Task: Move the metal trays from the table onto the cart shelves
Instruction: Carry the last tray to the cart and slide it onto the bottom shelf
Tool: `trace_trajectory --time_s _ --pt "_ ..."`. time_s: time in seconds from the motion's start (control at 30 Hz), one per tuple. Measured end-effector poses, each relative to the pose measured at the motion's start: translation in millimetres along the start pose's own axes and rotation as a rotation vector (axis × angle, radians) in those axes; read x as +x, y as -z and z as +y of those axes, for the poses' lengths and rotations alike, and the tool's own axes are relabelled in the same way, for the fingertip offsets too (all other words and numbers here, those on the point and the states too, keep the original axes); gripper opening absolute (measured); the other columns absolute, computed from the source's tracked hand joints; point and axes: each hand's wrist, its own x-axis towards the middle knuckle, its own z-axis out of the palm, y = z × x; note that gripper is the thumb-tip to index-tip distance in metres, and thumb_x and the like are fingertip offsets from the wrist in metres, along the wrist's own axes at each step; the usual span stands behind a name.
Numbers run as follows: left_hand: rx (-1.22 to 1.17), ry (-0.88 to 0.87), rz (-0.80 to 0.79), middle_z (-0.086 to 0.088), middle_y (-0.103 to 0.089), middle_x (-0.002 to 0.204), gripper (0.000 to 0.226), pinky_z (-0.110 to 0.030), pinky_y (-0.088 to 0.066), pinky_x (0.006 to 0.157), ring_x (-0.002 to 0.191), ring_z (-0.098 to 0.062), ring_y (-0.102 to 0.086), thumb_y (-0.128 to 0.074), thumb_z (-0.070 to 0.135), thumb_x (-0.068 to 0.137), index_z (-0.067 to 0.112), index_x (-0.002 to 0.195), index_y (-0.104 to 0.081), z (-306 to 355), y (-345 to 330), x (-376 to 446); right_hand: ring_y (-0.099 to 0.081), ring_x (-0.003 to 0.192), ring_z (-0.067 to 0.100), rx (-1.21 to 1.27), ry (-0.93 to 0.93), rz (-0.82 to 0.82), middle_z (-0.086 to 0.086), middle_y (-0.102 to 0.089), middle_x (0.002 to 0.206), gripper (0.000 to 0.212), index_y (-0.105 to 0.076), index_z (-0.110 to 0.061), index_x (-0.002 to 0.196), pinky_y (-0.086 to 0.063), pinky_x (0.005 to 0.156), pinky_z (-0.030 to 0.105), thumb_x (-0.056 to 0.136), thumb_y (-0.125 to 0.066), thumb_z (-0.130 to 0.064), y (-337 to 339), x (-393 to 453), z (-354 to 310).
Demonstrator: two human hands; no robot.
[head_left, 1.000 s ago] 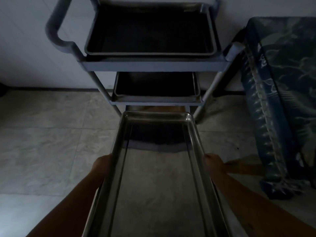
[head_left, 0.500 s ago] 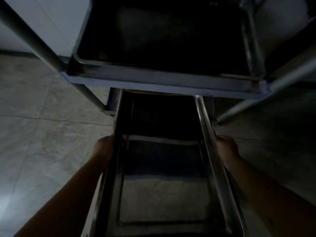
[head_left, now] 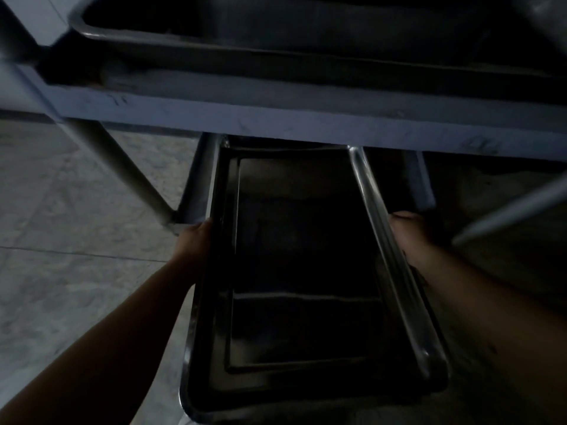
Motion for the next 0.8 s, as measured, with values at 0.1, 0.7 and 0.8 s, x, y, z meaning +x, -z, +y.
trace_trajectory --time_s 0.1,0.7,0.8 --pt "-0.059 0.029 -0.003 -0.005 -0.065 0.073 0.042 -0.028 -0.042 0.057 0.068 -0.018 -0.061 -0.044 0.045 0.101 0.015 0.086 -0.069 -10 1 6 -0.058 0.083 0.025 0.022 0.020 0.018 0.015 -0.063 0.088 0.025 -0.069 -0.002 0.103 -0.045 0.075 0.033 0.090 -0.055 -0.018 -15 2 -1" --pt "-0.306 0.094 0.049 -0.005 -0.072 0.076 0.040 -0.033 -0.052 0.058 0.076 -0.025 -0.072 -0.047 0.055 0.094 0.023 0.086 -0.070 -12 -11 -5 -0.054 0.069 0.014 -0.121 0.103 -0.162 0.010 -0.063 0.081 0.020 -0.068 0.004 0.096 -0.043 0.056 0.014 0.094 -0.055 -0.011 49 -67 47" --pt "-0.312 0.093 0.138 -0.008 -0.071 0.084 0.039 -0.046 -0.058 0.073 0.086 -0.031 -0.070 -0.045 0.051 0.096 0.022 0.081 -0.068 -14 -24 -13 -0.055 0.081 0.018 -0.111 0.113 -0.065 0.008 -0.064 0.086 0.028 -0.068 0.000 0.105 -0.043 0.067 0.025 0.093 -0.058 -0.023 38 -35 42"
